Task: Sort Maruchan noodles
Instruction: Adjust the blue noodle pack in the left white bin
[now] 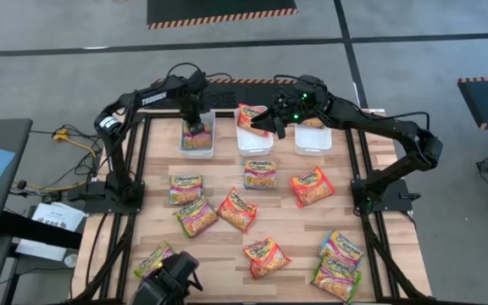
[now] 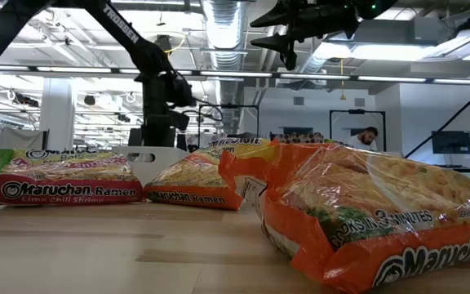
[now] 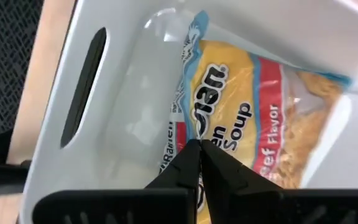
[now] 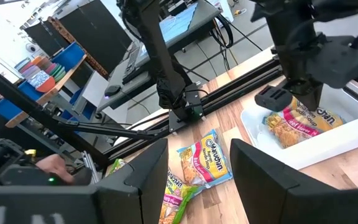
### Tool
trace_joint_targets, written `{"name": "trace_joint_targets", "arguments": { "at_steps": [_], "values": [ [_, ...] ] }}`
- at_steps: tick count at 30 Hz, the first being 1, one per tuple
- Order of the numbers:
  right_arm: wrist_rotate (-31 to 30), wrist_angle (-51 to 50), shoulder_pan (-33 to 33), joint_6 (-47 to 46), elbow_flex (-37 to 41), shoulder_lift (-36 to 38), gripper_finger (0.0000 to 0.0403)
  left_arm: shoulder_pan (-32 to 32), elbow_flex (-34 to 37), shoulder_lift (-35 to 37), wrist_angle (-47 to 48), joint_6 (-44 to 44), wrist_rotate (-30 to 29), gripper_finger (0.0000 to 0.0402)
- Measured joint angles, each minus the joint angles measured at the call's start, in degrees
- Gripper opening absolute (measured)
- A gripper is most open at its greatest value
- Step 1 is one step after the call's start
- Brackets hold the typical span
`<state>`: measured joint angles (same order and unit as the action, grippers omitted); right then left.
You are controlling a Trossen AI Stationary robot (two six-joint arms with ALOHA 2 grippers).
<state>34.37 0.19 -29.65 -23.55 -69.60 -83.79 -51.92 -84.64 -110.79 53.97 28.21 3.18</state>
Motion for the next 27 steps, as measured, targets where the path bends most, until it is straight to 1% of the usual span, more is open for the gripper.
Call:
{"name": "trace_joint_targets", "arguments": {
  "at_steps": [4,8,10,14,18,23,27],
  "values": [
    [0.00,0.00,0.00,0.00,0.00,0.00,0.0199,1.45,-0.02,2.37,0.38,-0.24,-0.84,0.0000],
    [0.00,0.00,0.00,0.02,0.00,0.00,0.0199,3.02,-0.09,4.06,0.20,0.15,-5.92,0.0000],
    [0.02,-0.01,0.00,0.03,0.00,0.00,0.0199,3.39,-0.09,4.63,-0.51,0.22,-7.17,0.0000],
    [0.00,0.00,0.00,0.04,0.00,0.00,0.0199,3.43,-0.20,4.77,-1.59,0.20,-7.71,0.0000],
    [0.02,-0.01,0.00,0.04,0.00,0.00,0.0199,3.43,-0.22,4.77,-3.65,1.00,-10.53,0.0000],
    [0.02,0.00,0.00,0.04,0.00,0.00,0.0199,3.32,-0.22,4.77,-3.71,1.10,-10.14,0.0000],
    [0.02,-0.01,0.00,0.04,0.00,0.00,0.0199,2.91,-0.22,4.77,-3.36,0.72,-5.27,0.0000]
  ]
}}
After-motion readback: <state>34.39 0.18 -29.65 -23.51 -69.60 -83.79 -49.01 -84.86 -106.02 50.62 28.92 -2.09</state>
